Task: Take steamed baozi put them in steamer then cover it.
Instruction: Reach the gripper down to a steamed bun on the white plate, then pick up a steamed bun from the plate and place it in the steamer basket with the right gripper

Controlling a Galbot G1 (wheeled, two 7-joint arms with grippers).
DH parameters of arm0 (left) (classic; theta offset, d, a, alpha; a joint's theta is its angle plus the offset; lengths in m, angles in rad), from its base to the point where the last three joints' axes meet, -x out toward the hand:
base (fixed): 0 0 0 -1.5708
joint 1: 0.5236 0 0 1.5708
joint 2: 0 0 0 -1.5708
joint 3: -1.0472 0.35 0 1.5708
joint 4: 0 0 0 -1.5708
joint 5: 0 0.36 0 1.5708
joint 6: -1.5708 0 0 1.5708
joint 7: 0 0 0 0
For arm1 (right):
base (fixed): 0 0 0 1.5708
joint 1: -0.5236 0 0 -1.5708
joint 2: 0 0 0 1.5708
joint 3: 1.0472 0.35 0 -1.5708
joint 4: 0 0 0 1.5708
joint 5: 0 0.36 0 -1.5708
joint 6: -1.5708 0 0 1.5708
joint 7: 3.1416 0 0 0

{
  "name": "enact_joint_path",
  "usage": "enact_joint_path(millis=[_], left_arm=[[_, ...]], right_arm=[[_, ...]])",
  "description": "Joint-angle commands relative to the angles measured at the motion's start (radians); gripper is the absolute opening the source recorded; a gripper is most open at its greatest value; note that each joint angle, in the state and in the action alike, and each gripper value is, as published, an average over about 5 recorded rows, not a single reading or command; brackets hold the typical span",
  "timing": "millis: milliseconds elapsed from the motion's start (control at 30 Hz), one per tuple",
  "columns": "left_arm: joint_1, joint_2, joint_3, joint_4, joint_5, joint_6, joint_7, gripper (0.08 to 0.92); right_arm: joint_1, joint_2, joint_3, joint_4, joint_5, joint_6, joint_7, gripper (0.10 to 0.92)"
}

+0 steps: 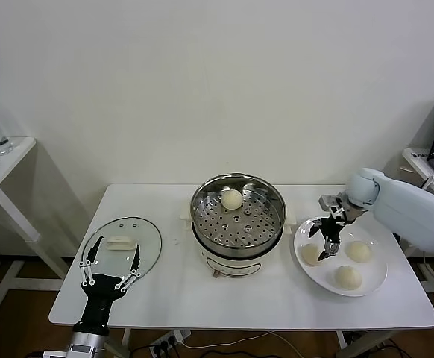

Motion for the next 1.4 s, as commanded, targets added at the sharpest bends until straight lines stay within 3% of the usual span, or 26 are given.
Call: enact_joint_path(millis=[33,200,567,833,1100,1400], left_arm=[[0.000,0.000,-0.004,0.001,0.000,-0.001,-0.002,0.823],[0.002,0.000,-0.009,0.000,-0.001,-0.002,-0.003,0.823],[0.000,-0.002,-0.008,-0.002,-0.001,-0.001,-0.004,0.823],[-0.004,0.004,-0.007,-0.008,-0.002,0.001,-0.006,0.823],[-0.014,0.009,0.004,-0.023,-0.004,0.006,-0.008,0.823],[-0.015,0.012,0.013,-0.035,-0.005,0.006,-0.011,0.823]], right_arm=[[-0.048,0.021,0.017,-0.021,-0.024,-0.008,0.025,0.823],[-0.047,0.028,0.019,-0.030,-0.037,-0.006,0.021,0.806],[-0.024,0.024,0.011,-0.020,-0.071,0.005,0.003,0.657],[0.138,0.000,0.041,0.025,-0.107,0.047,-0.126,0.645],[0.528,0.077,-0.129,0.091,0.032,0.057,-0.297,0.645],[0.704,0.221,-0.249,0.183,0.163,0.024,-0.329,0.645]])
